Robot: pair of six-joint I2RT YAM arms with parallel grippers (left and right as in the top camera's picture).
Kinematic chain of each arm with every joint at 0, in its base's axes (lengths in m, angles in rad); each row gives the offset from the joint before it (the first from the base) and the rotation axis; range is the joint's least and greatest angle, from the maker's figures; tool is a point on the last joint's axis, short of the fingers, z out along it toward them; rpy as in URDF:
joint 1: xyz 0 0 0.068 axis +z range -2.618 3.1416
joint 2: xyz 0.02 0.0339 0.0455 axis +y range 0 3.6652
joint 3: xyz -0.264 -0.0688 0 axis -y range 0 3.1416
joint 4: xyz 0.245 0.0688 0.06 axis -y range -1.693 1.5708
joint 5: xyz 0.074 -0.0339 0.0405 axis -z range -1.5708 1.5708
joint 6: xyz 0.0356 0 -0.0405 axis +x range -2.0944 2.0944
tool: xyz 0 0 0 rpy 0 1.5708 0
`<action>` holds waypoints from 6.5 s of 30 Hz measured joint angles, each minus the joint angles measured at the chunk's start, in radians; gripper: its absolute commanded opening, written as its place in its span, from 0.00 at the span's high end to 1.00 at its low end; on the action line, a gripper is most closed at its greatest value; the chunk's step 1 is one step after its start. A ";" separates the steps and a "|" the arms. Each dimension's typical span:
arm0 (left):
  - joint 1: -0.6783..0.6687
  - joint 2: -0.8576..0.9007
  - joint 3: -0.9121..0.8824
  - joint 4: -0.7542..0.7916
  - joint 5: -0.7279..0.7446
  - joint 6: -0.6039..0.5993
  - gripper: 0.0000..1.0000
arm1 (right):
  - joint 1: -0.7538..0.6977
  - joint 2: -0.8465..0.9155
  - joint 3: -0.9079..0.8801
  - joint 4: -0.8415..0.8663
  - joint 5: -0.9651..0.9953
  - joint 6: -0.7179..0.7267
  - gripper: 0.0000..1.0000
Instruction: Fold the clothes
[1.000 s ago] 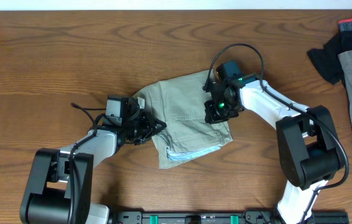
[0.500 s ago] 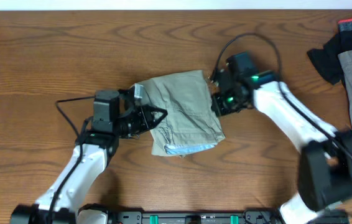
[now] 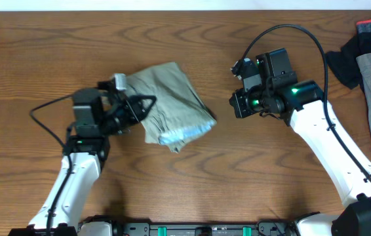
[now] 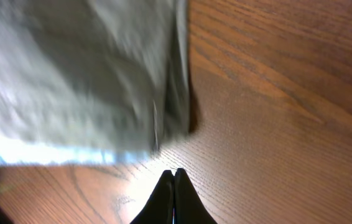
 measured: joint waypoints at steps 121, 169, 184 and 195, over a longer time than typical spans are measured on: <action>0.114 0.732 0.455 -0.071 -0.627 0.667 0.94 | 0.000 0.000 0.000 0.058 0.077 0.076 0.97; 0.286 -0.050 0.595 -0.856 -0.528 0.588 0.44 | -0.116 -0.079 0.000 0.248 0.149 0.192 0.77; -0.035 -0.189 0.595 -1.078 -0.635 0.688 0.02 | -0.195 -0.168 0.000 0.125 0.168 0.146 0.01; -0.035 -0.156 0.595 -1.077 -0.669 0.691 0.02 | -0.195 -0.168 0.000 0.029 0.168 0.146 0.01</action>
